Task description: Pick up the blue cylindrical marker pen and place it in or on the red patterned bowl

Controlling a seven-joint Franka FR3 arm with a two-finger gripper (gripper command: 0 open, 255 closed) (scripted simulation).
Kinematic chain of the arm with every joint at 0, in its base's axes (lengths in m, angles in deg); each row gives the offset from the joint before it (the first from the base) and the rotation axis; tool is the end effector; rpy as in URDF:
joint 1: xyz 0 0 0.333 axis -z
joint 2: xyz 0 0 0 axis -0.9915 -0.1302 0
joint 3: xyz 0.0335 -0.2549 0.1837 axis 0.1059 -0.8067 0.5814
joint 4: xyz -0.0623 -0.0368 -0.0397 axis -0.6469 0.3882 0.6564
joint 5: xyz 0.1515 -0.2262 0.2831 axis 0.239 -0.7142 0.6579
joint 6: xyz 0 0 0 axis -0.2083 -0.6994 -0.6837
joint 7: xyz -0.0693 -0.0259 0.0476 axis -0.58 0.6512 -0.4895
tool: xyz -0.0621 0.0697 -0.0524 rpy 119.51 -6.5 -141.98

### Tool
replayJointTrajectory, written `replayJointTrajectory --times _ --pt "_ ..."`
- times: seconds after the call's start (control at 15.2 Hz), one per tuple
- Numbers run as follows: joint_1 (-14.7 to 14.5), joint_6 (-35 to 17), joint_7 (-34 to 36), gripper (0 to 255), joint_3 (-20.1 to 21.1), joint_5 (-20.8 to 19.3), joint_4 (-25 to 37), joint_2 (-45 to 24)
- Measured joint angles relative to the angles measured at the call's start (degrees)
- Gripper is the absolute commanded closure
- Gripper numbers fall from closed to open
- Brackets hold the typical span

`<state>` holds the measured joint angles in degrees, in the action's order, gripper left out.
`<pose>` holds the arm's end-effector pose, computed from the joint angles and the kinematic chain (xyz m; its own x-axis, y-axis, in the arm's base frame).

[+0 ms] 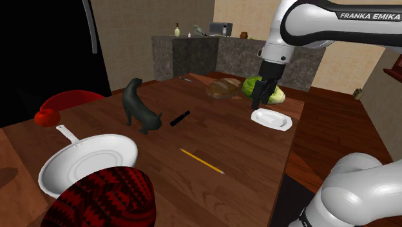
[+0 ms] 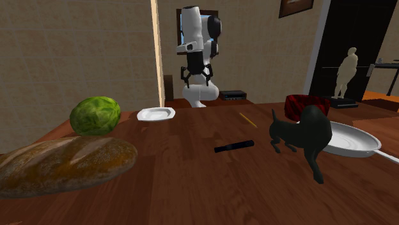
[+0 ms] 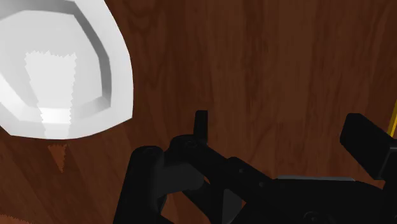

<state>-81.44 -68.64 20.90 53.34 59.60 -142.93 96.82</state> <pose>0.3216 0.0009 0.5971 0.9887 0.1474 0.0274 0.1494 -0.9840 -0.0967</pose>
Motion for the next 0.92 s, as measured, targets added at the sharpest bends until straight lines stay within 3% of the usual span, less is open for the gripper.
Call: replayJointTrajectory --times 0.2,0.66,0.92 --pt "0.4 -1.2 4.0 0 2.1 1.2 0.0 -0.9" --pt "3.4 -8.6 26.5 0 12.3 5.9 2.4 -9.1" --pt "5.7 -12.4 40.3 0 18.2 6.4 7.6 -17.0"
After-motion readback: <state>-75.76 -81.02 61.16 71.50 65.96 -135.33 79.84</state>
